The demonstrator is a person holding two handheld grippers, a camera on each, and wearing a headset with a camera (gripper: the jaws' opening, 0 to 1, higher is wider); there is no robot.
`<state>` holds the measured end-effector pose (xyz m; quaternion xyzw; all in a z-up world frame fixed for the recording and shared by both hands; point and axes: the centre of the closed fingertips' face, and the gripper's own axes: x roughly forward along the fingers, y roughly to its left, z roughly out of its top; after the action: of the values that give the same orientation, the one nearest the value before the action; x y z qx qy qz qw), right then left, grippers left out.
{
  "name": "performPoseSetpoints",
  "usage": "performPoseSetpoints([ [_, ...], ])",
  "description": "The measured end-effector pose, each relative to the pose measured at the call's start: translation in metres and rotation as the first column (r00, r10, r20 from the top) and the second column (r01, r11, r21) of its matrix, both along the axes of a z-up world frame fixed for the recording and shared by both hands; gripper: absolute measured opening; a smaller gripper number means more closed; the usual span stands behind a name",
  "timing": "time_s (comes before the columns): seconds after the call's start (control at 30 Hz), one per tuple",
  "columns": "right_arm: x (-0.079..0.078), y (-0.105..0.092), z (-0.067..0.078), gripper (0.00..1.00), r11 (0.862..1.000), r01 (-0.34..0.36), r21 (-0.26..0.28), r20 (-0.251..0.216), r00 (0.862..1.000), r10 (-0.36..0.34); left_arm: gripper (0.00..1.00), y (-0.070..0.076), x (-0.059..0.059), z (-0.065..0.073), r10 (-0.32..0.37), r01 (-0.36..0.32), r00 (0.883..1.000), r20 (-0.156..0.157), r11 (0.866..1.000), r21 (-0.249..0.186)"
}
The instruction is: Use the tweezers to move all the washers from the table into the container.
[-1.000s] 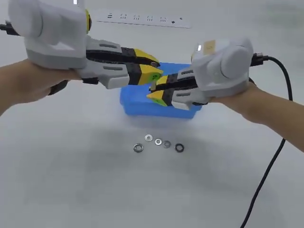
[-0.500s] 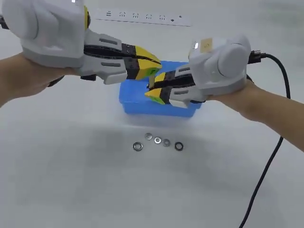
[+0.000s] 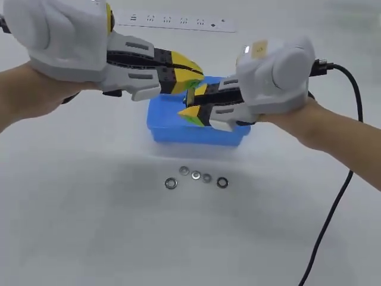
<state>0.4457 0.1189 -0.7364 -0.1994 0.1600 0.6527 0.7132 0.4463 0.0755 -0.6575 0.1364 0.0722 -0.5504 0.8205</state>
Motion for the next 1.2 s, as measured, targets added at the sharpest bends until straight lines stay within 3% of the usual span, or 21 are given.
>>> performPoseSetpoints([
  [0.1,-0.002,-0.001,-0.003,0.22,1.000,-0.005,-0.025,0.014,1.000,0.005,0.03,0.001,0.001,0.001,0.007,-0.007,1.000,0.005,1.000,0.000],
  [0.17,0.000,-0.005,-0.004,0.24,0.999,0.003,-0.046,0.050,0.999,-0.001,0.03,0.003,0.001,0.005,0.013,-0.013,1.000,0.003,1.000,-0.010],
  [0.27,0.001,-0.010,-0.002,0.29,0.999,0.029,-0.044,0.064,0.998,-0.026,0.04,0.009,-0.001,0.008,0.015,-0.015,1.000,0.011,1.000,0.005],
  [0.57,-0.002,-0.039,0.027,0.44,0.995,0.103,0.016,0.131,0.986,-0.104,0.04,0.021,-0.020,0.022,0.048,-0.049,0.998,0.032,0.998,0.029],
  [0.63,-0.003,-0.049,0.034,0.47,0.990,0.137,0.036,0.152,0.978,-0.140,0.04,0.025,-0.025,0.028,0.071,-0.073,0.997,0.041,0.997,0.026],
  [0.67,0.000,-0.056,0.039,0.48,0.985,0.166,0.050,0.196,0.965,-0.173,0.04,0.026,-0.026,0.031,0.085,-0.086,0.995,0.053,0.996,0.026],
  [0.73,0.003,-0.070,0.047,0.51,0.972,0.223,0.076,0.229,0.945,-0.235,0.04,0.025,-0.034,0.039,0.103,-0.104,0.992,0.068,0.995,0.010],
  [0.83,-0.001,-0.086,0.055,0.54,0.954,0.276,0.116,0.199,0.935,-0.295,0.04,0.014,-0.055,0.045,0.099,-0.100,0.992,0.081,0.995,0.018],
  [1.13,-0.033,-0.124,0.048,0.67,0.947,0.308,0.093,0.180,0.930,-0.321,0.04,0.010,-0.092,0.032,0.128,-0.129,0.990,0.062,0.992,0.009],
  [1.2,-0.040,-0.131,0.043,0.75,0.945,0.317,0.078,0.191,0.926,-0.326,0.04,0.012,-0.094,0.030,0.167,-0.166,0.982,0.085,0.986,-0.017],
])
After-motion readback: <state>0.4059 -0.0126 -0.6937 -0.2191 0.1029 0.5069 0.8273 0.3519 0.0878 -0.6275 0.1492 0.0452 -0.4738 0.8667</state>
